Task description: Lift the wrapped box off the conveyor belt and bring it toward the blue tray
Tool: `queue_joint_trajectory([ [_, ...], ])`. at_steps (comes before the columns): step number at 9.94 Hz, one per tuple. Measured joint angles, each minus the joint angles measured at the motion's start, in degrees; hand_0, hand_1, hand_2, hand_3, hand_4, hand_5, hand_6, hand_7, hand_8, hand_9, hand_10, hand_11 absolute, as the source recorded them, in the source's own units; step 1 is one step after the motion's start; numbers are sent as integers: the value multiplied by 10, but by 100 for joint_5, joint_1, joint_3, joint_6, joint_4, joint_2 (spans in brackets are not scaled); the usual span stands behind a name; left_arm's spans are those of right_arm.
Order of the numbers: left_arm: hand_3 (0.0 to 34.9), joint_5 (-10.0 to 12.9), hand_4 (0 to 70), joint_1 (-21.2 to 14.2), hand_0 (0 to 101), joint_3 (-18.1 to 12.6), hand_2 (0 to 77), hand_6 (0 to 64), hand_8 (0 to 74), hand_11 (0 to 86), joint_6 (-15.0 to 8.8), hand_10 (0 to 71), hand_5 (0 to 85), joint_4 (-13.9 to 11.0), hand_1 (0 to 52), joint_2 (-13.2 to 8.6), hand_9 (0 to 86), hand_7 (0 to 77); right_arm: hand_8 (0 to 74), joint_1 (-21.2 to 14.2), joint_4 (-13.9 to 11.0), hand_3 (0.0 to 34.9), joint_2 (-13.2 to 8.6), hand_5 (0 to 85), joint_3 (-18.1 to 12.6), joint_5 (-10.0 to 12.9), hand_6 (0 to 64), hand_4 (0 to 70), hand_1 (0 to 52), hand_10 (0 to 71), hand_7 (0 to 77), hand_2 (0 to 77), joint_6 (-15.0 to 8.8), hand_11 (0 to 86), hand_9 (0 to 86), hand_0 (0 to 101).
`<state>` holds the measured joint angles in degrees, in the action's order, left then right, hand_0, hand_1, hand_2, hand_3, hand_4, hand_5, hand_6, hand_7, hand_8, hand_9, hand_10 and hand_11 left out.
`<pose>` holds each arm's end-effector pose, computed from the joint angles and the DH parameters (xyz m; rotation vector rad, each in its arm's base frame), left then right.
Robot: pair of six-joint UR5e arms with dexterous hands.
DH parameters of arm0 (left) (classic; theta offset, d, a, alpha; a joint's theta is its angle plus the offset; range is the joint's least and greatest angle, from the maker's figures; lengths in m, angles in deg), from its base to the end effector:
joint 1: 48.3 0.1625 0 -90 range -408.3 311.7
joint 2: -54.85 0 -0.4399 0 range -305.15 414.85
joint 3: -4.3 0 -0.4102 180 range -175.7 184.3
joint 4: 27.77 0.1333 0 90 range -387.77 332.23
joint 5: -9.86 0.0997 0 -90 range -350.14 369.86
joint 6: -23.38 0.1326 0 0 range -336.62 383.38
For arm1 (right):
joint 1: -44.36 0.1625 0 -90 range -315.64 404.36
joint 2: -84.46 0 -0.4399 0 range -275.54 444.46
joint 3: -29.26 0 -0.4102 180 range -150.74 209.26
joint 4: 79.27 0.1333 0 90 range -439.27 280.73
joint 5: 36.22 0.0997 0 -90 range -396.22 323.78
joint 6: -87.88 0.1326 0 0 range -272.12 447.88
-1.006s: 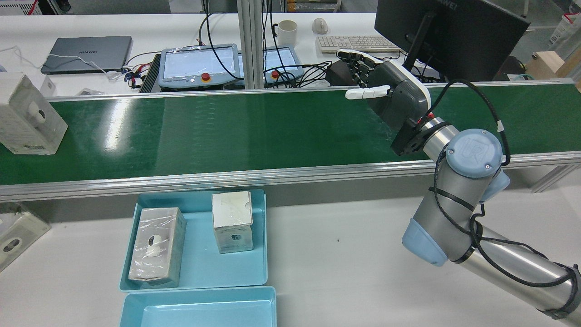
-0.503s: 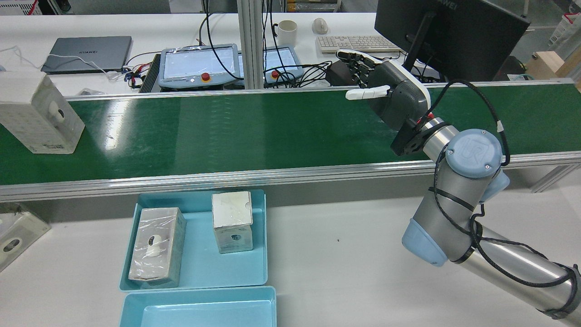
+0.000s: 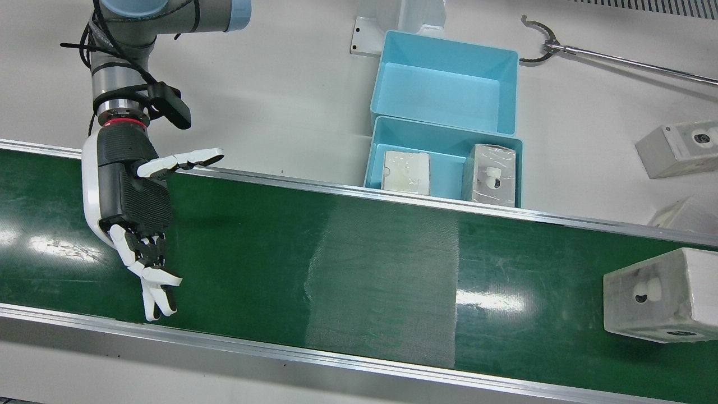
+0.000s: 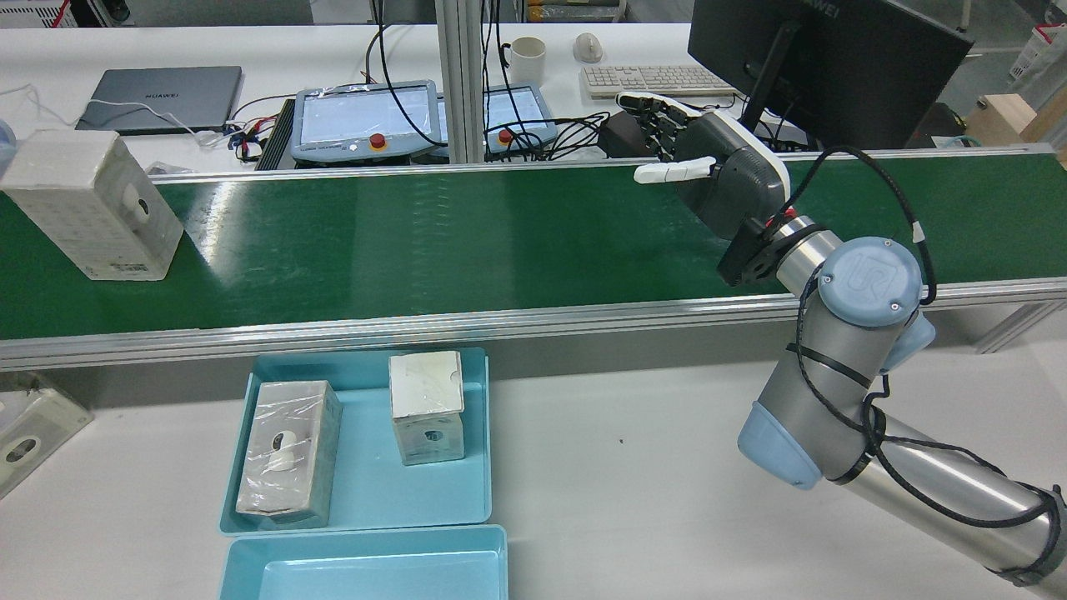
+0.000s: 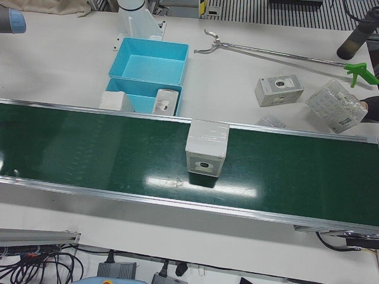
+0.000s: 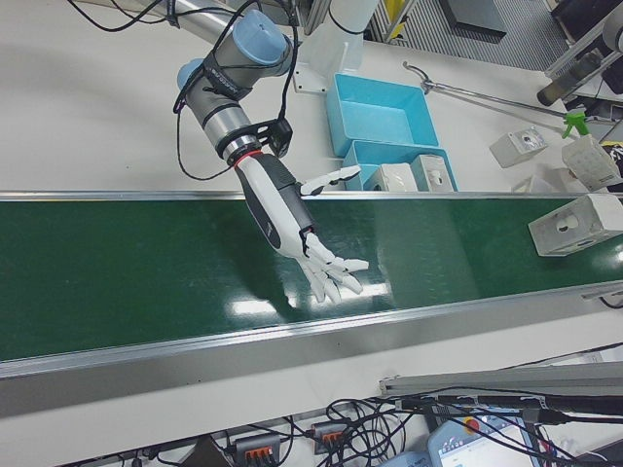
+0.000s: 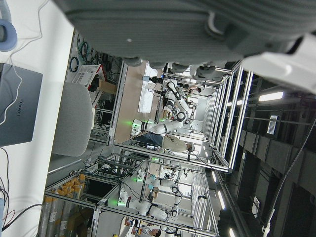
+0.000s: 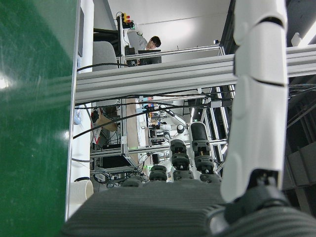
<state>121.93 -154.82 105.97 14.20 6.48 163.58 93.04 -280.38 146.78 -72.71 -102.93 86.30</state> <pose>-0.2538 -0.5620 0.4793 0.2975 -2.0874 2.2418 -0.3011 -0.6238 0.3461 -0.4834 -2.3895 1.7964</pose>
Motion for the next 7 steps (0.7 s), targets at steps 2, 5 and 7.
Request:
queue_joint_trajectory([
  [2,0,0,0,0,0,0,5,5,5,5,0,5,11,0,0,0,0,5,16,21,-5,0,4,240,-4,-5,38,120,164,0,44,109,-6,11,49,478],
  [5,0,0,0,0,0,0,11,5,5,5,0,5,11,0,0,0,0,5,16,-3,-2,0,4,240,89,-1,38,104,153,0,44,114,-48,5,49,479],
  [7,0,0,0,0,0,0,11,5,5,5,0,5,11,0,0,0,5,5,16,-26,1,0,-2,240,149,0,49,104,153,0,44,120,-60,5,60,479],
])
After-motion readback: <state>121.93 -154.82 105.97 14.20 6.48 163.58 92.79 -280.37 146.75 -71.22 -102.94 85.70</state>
